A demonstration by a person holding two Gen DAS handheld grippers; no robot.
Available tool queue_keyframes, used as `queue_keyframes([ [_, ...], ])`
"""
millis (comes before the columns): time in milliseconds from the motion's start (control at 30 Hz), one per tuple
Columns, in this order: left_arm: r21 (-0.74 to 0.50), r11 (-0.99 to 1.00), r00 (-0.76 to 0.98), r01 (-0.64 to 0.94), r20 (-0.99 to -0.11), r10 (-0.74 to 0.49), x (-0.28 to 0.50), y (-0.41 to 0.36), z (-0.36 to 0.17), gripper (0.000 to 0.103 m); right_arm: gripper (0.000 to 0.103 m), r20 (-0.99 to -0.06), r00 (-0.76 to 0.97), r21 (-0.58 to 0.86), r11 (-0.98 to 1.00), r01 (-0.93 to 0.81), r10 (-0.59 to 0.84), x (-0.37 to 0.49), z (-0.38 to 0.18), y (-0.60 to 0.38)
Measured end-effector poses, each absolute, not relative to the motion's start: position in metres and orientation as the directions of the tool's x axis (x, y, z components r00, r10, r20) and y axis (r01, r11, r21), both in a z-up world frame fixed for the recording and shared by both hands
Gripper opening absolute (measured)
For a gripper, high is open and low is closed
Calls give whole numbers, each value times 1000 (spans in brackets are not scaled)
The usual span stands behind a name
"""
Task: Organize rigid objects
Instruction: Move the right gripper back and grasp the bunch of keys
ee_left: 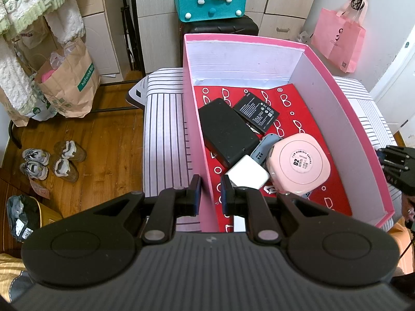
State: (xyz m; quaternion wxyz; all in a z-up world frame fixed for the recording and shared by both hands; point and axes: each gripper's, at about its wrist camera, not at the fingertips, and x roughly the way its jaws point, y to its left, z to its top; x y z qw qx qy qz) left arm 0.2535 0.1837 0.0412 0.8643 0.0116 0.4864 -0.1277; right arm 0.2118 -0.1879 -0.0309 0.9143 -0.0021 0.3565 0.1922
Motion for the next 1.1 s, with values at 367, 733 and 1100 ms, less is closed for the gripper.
queue_keyframes([
  [367,-111,966,493,235,-843,-216,253,184,40,13,4,-668,663,140,931,-336,340,220,-30,-193],
  [733,-113,965,494,235,-842,-219,253,185,40,13,34,-677,686,86,955,-285,266,210,-35,-188],
  [1100,-111,965,495,239,-841,-220,253,185,40,13,28,-653,722,34,961,-274,228,212,-47,-179],
])
